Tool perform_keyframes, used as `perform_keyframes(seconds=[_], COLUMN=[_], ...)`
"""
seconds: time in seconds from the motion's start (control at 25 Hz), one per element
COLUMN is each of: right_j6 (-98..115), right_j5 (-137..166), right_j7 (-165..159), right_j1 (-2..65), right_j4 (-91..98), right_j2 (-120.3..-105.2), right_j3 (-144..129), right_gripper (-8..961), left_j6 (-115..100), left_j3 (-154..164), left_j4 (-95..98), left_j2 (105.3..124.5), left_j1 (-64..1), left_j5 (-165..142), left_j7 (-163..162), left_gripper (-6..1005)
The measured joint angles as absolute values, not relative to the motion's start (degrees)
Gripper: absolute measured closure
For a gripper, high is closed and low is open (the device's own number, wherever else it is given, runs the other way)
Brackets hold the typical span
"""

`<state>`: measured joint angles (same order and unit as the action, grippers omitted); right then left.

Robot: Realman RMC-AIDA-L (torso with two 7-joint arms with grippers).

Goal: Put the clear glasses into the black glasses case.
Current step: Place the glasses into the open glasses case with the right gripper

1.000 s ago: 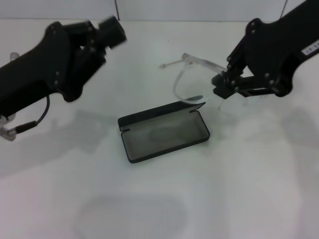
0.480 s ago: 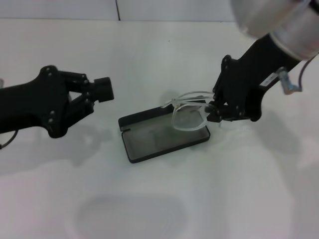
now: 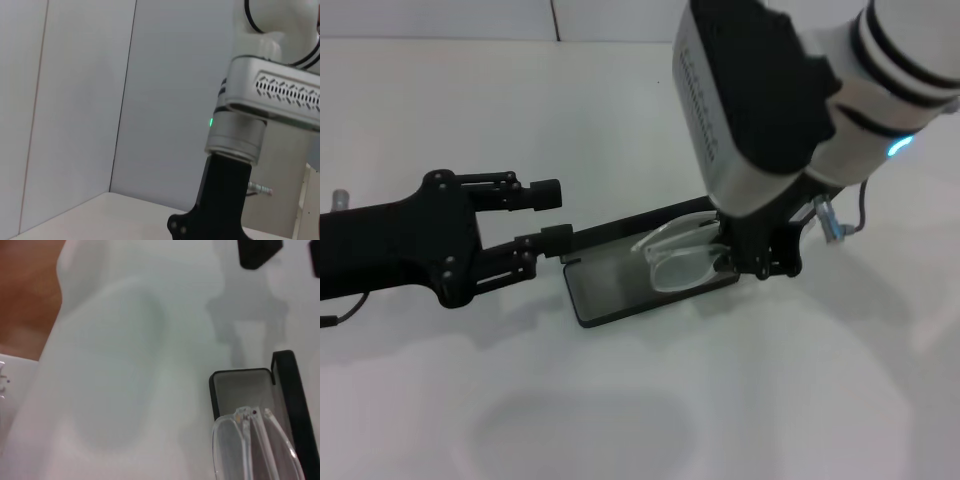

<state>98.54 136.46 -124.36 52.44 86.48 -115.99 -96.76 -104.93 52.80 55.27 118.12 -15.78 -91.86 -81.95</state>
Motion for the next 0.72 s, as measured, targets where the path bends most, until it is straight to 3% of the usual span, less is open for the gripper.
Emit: perform_keyframes(seconds=[0.32,0.72], right_j6=[88.9,85.2], right_j5=[137.9,139.7], right_j7=[-124.4,-125.0], right_j1=[47.5,46.9], right_j4=[86.5,86.5], right_j2=[-116.12,-116.19], right_j3=[-102.1,-105.5], right_gripper=[866,865], left_j6=[-104.7,-103.9], left_j3=[52.7,52.6], left_j4=[55.2,55.0], left_j2=[118.13,118.14], left_j1=[-15.2,-15.7], left_j5=[-92.0,-92.1], left_j7=[-82.2,-82.5], left_gripper=[537,534])
